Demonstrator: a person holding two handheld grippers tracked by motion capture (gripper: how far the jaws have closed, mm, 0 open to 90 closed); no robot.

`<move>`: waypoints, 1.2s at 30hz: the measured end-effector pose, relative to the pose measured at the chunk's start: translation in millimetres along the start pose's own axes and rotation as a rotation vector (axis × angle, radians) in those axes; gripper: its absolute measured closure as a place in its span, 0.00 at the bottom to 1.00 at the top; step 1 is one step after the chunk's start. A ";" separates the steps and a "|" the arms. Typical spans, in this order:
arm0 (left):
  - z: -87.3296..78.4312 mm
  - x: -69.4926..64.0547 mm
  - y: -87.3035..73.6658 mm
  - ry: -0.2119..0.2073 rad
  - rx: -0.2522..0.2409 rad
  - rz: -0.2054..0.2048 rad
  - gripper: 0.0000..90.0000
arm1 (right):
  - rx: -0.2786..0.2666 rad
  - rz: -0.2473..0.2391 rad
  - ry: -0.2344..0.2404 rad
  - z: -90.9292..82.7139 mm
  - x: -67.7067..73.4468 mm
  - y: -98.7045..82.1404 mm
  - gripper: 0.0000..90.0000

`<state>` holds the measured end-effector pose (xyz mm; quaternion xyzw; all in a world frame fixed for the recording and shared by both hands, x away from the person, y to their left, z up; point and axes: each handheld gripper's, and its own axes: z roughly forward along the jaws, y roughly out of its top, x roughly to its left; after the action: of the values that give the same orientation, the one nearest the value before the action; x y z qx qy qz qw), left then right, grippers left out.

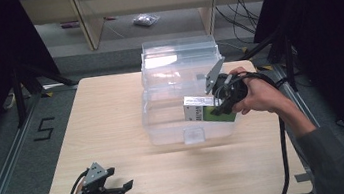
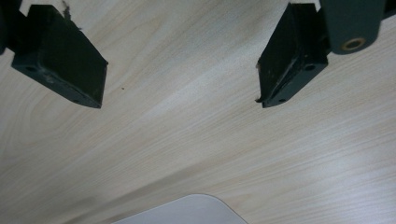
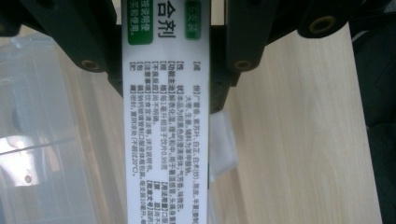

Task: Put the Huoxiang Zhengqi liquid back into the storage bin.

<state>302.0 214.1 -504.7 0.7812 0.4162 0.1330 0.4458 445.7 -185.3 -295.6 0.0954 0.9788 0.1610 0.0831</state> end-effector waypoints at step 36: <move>0.8 2.3 -1.6 0.012 -0.002 -0.030 0.17 | 0.047 0.039 0.081 83.5 -71.6 -36.3 0.72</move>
<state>303.0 215.9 -506.8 0.7737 0.4304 0.1315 0.4460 525.3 -209.4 -376.2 0.1098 0.9828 0.1433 0.0379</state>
